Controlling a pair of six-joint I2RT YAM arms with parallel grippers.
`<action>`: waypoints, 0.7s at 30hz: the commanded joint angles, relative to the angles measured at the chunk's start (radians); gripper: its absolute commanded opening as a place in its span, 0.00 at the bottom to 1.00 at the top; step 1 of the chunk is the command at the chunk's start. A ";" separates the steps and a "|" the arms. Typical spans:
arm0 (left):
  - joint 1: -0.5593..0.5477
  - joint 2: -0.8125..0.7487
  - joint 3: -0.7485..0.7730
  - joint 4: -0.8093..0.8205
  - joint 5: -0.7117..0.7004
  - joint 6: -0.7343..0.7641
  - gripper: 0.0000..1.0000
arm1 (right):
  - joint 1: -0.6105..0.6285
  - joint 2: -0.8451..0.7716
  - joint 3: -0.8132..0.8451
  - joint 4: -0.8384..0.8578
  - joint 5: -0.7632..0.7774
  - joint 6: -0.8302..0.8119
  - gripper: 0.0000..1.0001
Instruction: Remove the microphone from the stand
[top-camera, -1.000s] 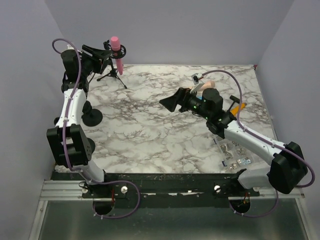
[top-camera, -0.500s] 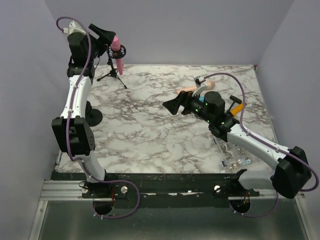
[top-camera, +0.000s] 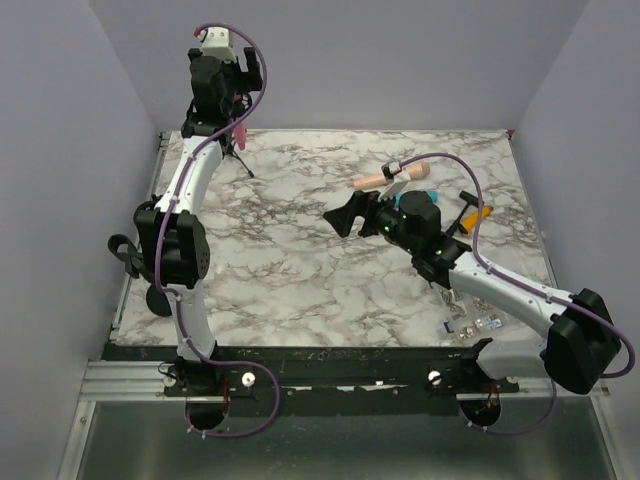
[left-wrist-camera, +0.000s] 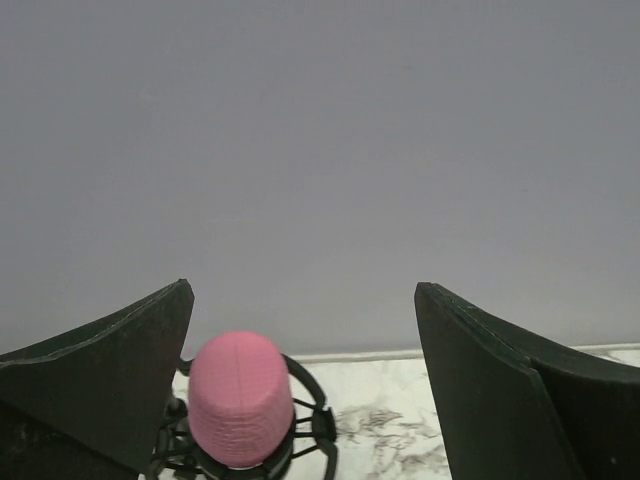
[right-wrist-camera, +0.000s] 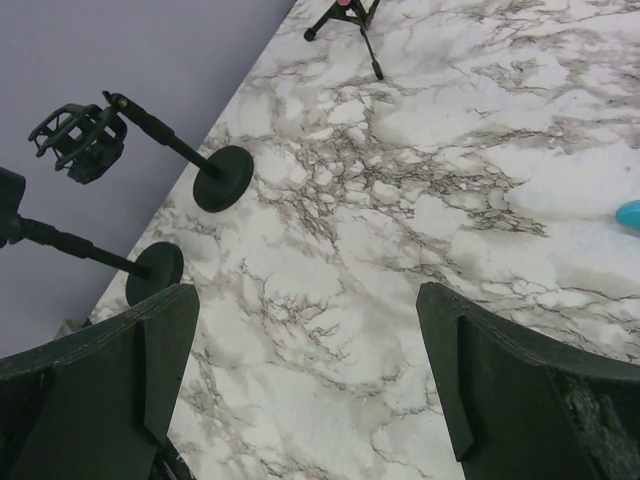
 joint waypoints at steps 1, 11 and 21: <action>0.007 0.022 0.030 0.040 -0.108 0.110 0.94 | 0.022 0.031 -0.005 0.027 0.076 -0.040 1.00; 0.004 0.048 -0.037 0.032 -0.173 0.023 0.76 | 0.038 0.059 -0.001 0.033 0.096 -0.051 1.00; 0.004 0.043 -0.038 0.021 -0.185 0.028 0.55 | 0.040 0.063 -0.001 0.034 0.099 -0.050 1.00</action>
